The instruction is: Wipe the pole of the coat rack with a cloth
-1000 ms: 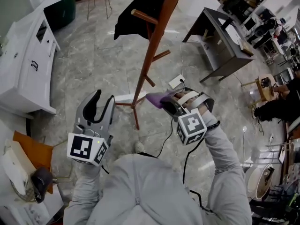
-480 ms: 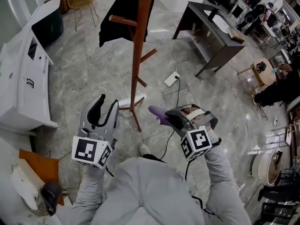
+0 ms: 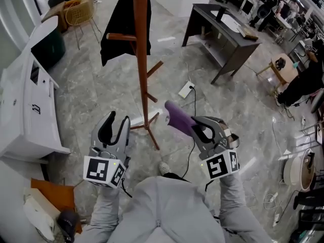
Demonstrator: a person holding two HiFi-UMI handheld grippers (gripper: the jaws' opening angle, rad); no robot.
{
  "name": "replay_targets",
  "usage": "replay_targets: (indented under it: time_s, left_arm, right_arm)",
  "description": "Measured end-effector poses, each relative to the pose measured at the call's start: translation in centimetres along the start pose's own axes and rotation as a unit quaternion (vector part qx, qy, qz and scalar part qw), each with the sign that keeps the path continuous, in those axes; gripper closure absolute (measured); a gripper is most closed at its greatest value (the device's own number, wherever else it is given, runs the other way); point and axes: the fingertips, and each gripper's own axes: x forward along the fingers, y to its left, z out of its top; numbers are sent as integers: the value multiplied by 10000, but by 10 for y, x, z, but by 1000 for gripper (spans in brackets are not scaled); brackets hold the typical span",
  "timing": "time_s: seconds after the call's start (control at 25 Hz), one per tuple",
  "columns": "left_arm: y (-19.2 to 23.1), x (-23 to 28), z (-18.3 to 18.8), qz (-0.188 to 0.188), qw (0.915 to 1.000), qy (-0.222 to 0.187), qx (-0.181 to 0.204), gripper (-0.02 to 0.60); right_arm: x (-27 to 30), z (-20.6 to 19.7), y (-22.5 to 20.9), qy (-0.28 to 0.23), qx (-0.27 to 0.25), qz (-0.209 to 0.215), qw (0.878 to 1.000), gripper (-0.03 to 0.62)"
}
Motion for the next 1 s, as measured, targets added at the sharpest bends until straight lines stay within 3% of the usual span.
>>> replay_targets:
  time_s: [0.24,0.56,0.84,1.0]
  left_arm:
    - [2,-1,5,8,10000,-16,89,403]
    - [7,-1,11,77,9997,13,234,403]
    - [8,0,17,92,9995,-16,286,403]
    - [6,1,19,59,9993,7,361,403]
  right_arm:
    - [-7,19,-32,-411,663,-864,9932,540]
    - [-23,15,-63,-715,1534,-1698,9708,539]
    - [-44,-5,-88,-1163,2578,-2327,9305,539]
    - [-48,-19,-90,-1254,3160,-2458,9077,539]
